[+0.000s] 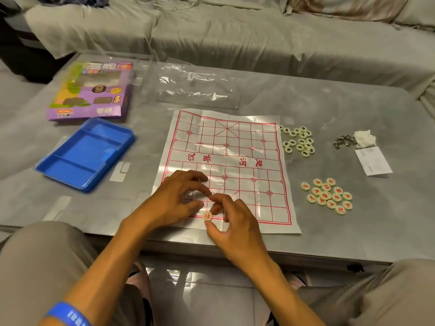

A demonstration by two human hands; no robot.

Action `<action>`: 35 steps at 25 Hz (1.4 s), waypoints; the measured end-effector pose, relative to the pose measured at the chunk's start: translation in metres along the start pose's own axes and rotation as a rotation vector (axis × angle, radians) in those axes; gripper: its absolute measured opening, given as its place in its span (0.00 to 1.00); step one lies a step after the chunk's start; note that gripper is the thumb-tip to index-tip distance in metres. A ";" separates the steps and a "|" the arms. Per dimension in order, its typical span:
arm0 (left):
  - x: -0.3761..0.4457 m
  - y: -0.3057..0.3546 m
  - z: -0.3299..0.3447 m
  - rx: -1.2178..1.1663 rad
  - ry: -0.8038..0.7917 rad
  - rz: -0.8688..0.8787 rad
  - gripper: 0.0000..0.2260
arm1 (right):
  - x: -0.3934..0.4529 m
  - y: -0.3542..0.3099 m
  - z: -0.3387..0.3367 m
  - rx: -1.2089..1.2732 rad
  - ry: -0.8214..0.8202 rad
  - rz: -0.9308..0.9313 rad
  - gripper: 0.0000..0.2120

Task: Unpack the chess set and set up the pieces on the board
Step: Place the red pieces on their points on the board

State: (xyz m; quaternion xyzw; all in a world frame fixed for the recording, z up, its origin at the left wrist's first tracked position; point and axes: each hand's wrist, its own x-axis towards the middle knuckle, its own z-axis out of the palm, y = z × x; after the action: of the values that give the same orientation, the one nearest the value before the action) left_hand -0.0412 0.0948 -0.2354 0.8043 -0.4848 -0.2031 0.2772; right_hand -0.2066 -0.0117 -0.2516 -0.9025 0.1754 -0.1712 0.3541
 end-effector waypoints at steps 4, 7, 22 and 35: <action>-0.002 -0.002 0.002 -0.010 0.011 -0.006 0.14 | 0.000 -0.001 0.003 0.001 0.012 0.009 0.24; -0.004 -0.004 0.004 -0.048 0.020 -0.003 0.13 | 0.001 -0.002 0.004 0.001 0.007 0.017 0.23; -0.001 -0.006 0.012 -0.072 0.083 0.028 0.11 | -0.013 0.099 -0.140 -0.315 0.215 0.507 0.13; 0.000 -0.006 0.011 -0.039 0.072 0.038 0.12 | -0.014 0.096 -0.138 -0.273 0.222 0.468 0.10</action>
State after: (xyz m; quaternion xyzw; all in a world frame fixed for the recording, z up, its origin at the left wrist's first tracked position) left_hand -0.0431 0.0942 -0.2477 0.7963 -0.4854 -0.1781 0.3141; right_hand -0.2970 -0.1516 -0.2261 -0.8526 0.4379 -0.1573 0.2379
